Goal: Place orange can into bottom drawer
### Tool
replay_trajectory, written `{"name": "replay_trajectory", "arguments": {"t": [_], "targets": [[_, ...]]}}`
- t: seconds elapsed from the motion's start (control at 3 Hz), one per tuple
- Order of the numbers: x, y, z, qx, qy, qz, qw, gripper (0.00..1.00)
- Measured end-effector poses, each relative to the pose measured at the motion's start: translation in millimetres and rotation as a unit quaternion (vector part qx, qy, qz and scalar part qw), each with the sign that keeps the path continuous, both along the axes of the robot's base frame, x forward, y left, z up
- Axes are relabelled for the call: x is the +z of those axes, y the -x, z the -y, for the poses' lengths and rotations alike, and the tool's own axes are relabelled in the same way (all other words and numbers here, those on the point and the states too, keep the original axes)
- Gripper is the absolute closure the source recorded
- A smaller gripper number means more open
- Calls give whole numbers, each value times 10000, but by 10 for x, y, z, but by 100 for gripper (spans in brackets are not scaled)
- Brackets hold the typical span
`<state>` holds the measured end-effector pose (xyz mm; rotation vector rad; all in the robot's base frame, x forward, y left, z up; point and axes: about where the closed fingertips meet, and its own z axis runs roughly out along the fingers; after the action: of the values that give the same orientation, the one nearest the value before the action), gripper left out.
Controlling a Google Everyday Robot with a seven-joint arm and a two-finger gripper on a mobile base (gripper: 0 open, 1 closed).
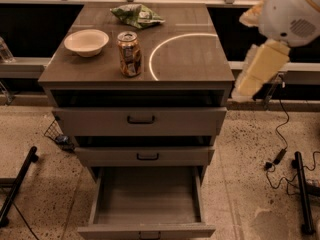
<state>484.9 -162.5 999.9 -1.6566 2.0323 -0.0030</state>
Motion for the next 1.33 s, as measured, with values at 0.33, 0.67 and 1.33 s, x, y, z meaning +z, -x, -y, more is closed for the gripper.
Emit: {"name": "replay_trajectory", "arguments": {"t": [0.33,0.67,1.33], "targets": [[284,-466,-473,85,-718,493,9962,0],[522,-987,-917,-69,-1474,861,9853,0],[137,-1656,-1543,-969,-2722,738,9545,0]]}}
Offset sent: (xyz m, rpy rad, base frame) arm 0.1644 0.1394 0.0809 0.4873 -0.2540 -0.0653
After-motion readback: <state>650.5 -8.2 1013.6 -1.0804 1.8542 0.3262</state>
